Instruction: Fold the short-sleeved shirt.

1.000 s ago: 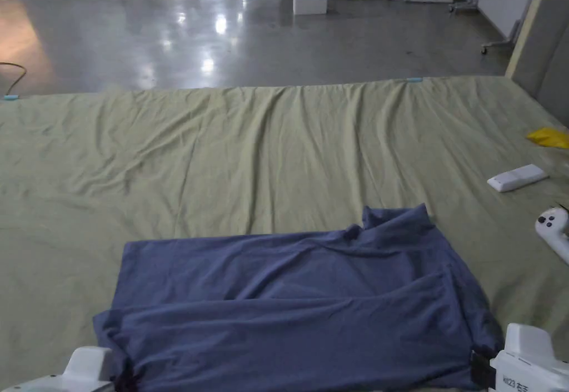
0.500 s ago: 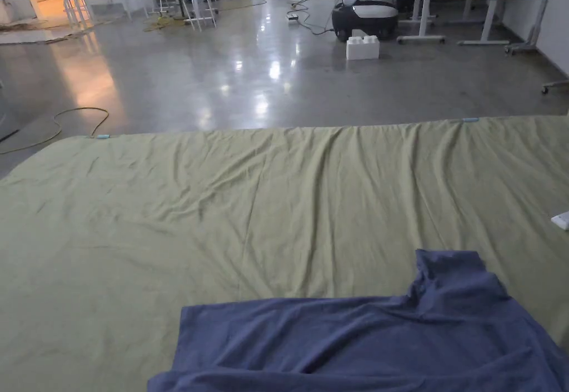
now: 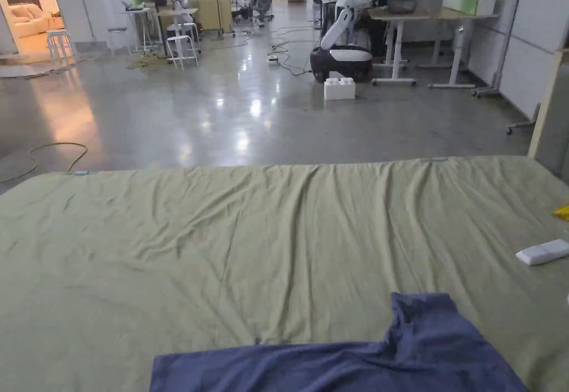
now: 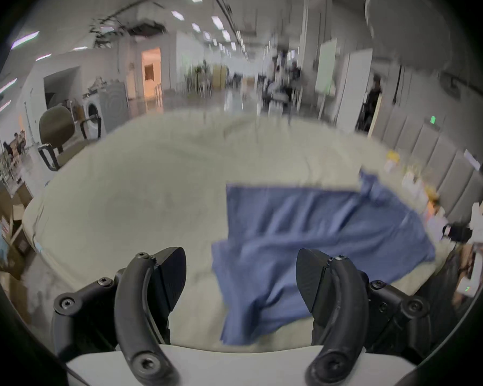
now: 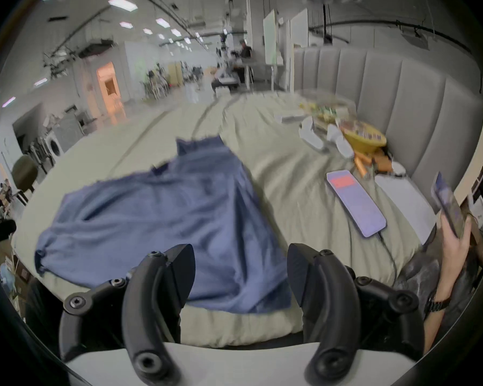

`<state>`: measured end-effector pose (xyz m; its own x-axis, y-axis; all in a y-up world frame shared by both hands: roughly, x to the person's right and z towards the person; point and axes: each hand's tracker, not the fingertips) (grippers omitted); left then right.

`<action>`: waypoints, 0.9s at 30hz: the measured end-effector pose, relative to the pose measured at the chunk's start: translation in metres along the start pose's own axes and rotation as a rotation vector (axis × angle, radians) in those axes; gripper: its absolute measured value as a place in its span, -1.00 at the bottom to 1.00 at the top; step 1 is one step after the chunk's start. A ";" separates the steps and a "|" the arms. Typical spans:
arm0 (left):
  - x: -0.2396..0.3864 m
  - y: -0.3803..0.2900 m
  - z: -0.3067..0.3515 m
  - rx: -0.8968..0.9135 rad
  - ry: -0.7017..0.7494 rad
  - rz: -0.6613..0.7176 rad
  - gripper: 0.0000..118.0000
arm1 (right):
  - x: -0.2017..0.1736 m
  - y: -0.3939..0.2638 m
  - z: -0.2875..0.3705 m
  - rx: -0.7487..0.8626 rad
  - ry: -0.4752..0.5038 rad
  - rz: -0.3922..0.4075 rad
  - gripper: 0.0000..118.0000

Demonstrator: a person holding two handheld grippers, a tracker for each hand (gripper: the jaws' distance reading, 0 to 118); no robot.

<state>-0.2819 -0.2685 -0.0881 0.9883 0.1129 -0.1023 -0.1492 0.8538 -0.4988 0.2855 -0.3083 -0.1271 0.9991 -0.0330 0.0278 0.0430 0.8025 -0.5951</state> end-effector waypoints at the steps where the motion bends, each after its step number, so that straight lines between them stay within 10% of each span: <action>1: 0.003 0.011 0.016 0.080 -0.006 0.009 0.43 | -0.003 0.007 0.011 0.046 0.014 0.001 0.23; 13: 0.081 0.064 0.116 0.470 -0.096 -0.203 0.52 | -0.050 0.056 0.105 0.424 0.172 0.070 0.19; 15: 0.087 0.062 0.121 0.480 -0.139 -0.221 0.24 | -0.055 0.057 0.111 0.437 0.176 0.083 -0.04; 17: 0.092 0.060 0.119 0.468 -0.160 -0.236 -0.44 | -0.059 0.059 0.115 0.455 0.174 0.093 -0.66; 19: 0.098 0.058 0.115 0.446 -0.157 -0.244 -0.92 | -0.060 0.061 0.115 0.437 0.169 0.038 -0.88; 27: 0.102 0.058 0.112 0.415 -0.167 -0.218 -1.00 | -0.066 0.060 0.109 0.433 0.192 0.064 -1.00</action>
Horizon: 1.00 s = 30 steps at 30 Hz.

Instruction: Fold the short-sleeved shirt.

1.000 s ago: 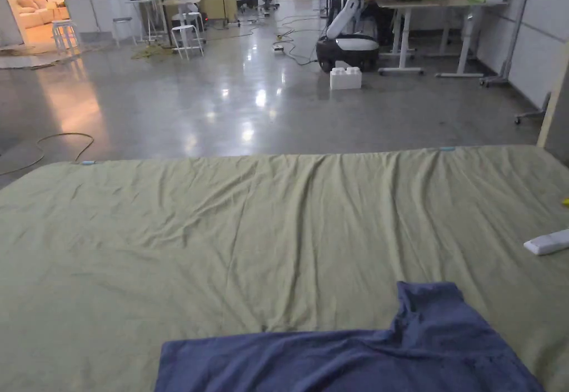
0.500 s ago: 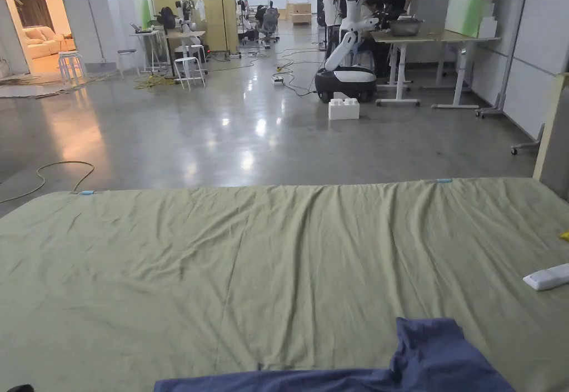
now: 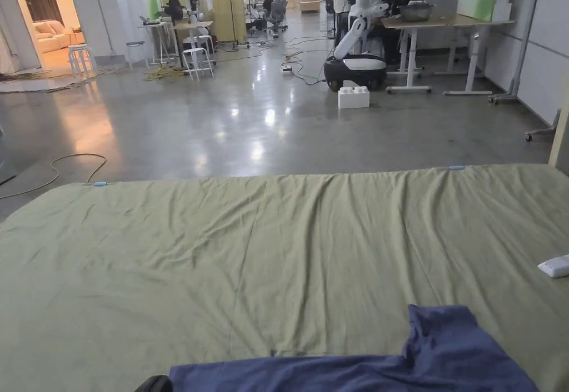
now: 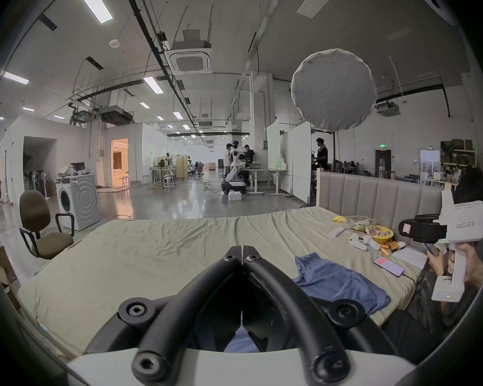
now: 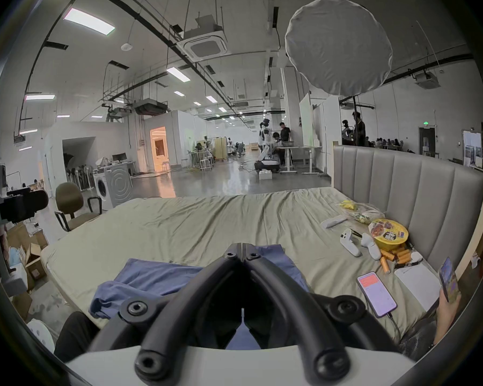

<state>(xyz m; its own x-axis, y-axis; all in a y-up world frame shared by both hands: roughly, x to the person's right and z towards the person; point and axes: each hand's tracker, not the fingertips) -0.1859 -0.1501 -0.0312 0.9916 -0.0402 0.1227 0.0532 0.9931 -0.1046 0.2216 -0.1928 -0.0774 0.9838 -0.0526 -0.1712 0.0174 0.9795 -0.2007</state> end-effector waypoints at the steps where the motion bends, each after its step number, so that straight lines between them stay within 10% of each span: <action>1: -0.003 0.002 0.000 -0.004 0.002 0.003 -1.00 | -0.001 0.001 -0.001 0.008 0.001 0.001 -1.00; 11: -0.086 -0.029 -0.072 -0.194 0.028 0.349 -0.91 | 0.002 -0.010 -0.022 -0.061 0.021 -0.018 -1.00; 15: -0.131 -0.076 -0.165 -0.512 -0.026 0.510 0.29 | 0.007 -0.021 -0.030 -0.121 0.016 -0.031 -1.00; 16: -0.134 -0.093 -0.187 -0.523 0.016 0.440 0.33 | 0.010 -0.024 -0.032 -0.136 0.011 -0.043 -1.00; 27: -0.145 -0.195 -0.347 -0.804 0.195 0.294 0.23 | 0.040 -0.042 -0.056 -0.246 -0.095 -0.096 -1.00; 30: -0.148 -0.210 -0.359 -0.879 0.214 0.324 -0.92 | 0.047 -0.048 -0.060 -0.275 -0.121 -0.111 -1.00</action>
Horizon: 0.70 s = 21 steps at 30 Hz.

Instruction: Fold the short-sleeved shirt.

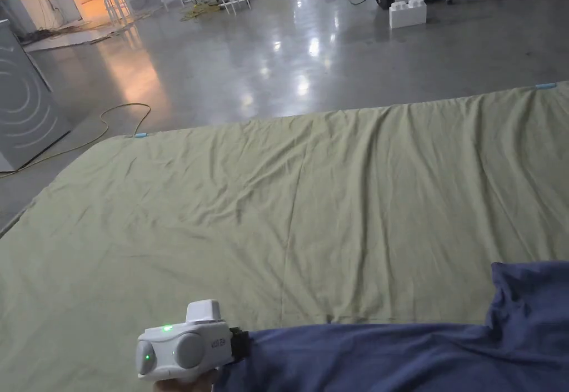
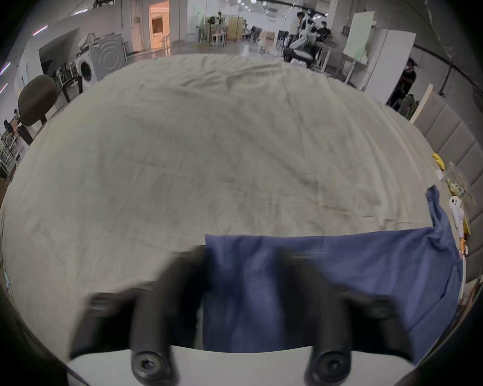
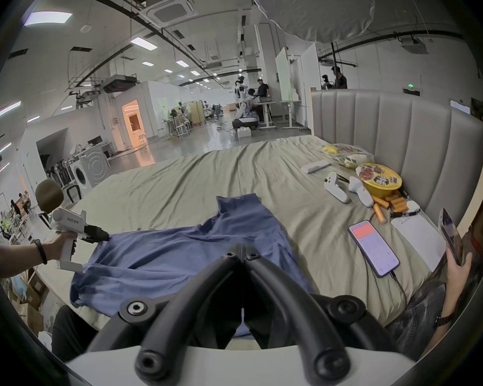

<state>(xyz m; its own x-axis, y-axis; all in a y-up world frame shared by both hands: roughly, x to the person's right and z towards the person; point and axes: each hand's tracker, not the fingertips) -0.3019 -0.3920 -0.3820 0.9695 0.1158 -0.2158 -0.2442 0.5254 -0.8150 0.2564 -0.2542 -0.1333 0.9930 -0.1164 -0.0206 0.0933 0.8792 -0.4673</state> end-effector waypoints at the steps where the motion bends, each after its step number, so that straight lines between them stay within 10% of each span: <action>1: 0.003 -0.002 -0.001 -0.007 -0.004 -0.005 -0.92 | 0.001 -0.002 -0.001 -0.005 -0.005 -0.003 -1.00; 12: 0.032 0.009 -0.021 -0.128 0.075 -0.269 -0.92 | 0.020 0.040 -0.091 -0.081 0.058 0.101 -0.97; 14: 0.031 0.011 -0.023 -0.141 0.074 -0.274 -0.92 | 0.031 0.058 -0.140 -0.157 0.097 0.134 -0.54; 16: 0.028 0.016 -0.025 -0.146 0.085 -0.255 -0.92 | 0.040 0.074 -0.197 -0.293 0.140 0.152 0.30; 21: 0.023 0.023 -0.025 -0.178 0.060 -0.239 -0.92 | 0.054 0.079 -0.314 -0.522 -0.001 0.188 0.31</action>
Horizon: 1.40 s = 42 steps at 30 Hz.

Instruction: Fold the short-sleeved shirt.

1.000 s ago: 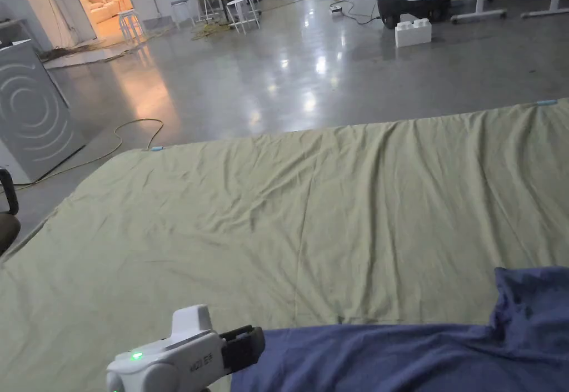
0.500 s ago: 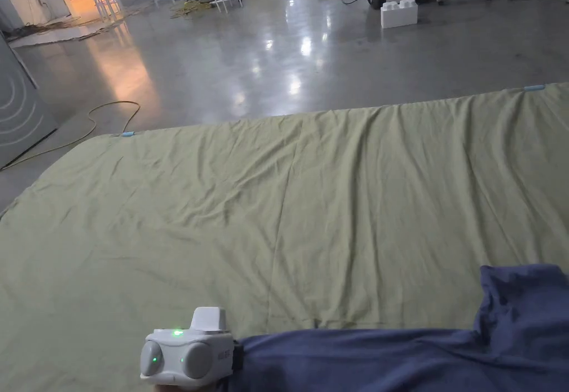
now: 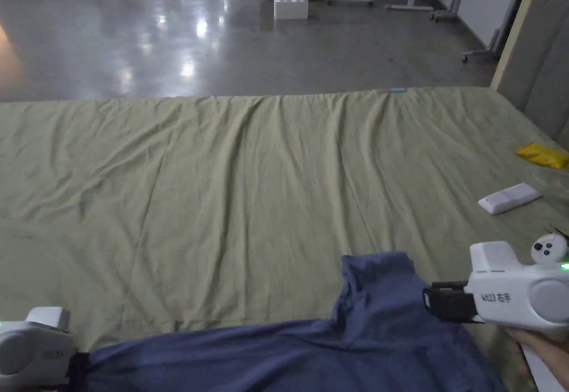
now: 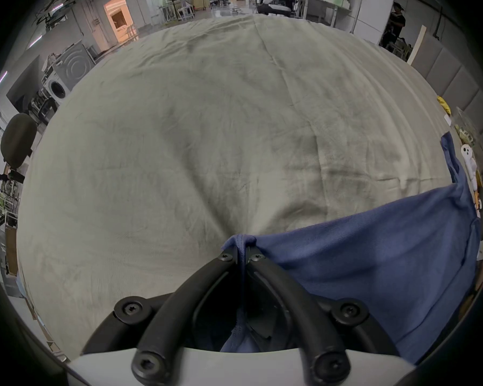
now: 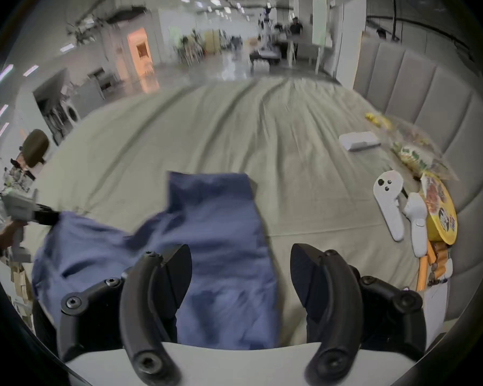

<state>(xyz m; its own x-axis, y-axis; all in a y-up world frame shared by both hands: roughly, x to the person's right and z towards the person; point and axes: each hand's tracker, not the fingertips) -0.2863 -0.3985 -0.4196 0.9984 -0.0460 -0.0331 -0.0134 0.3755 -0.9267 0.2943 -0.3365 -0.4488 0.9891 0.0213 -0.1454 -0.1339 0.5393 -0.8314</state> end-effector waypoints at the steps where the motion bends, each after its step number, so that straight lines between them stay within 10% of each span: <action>1: -0.003 0.000 0.000 -0.004 -0.012 0.015 -0.92 | 0.002 0.005 -0.023 -0.038 -0.059 0.007 0.31; 4: 0.002 -0.002 0.009 -0.006 -0.032 0.040 -0.92 | 0.000 0.001 -0.062 -0.151 -0.093 0.036 0.13; 9: 0.009 -0.012 0.018 0.037 -0.029 0.046 -0.92 | -0.021 -0.014 -0.053 -0.091 -0.024 0.055 -0.99; 20: -0.028 -0.126 0.160 0.474 -0.125 0.060 -0.93 | -0.012 -0.086 0.106 0.241 0.012 -0.020 -0.99; 36: -0.018 -0.266 0.160 0.349 -0.155 0.092 -0.91 | -0.033 -0.248 0.143 0.124 -0.038 -0.099 -0.99; 38: -0.020 -0.273 0.154 0.346 -0.140 0.094 -0.53 | -0.035 -0.251 0.138 0.111 -0.050 -0.060 -0.91; 40: -0.023 -0.274 0.156 0.374 -0.095 0.102 0.37 | -0.039 -0.251 0.138 0.110 -0.068 -0.029 -0.07; 42: -0.030 -0.278 0.169 0.442 -0.117 0.122 0.68 | -0.027 -0.256 0.135 0.117 -0.083 -0.023 0.27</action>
<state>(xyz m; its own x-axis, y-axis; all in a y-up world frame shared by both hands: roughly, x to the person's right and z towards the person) -0.3033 -0.3453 -0.0979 0.9908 0.1181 -0.0663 -0.1319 0.7308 -0.6698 0.3099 -0.3613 -0.1600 0.9941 0.0749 -0.0785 -0.1082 0.6349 -0.7650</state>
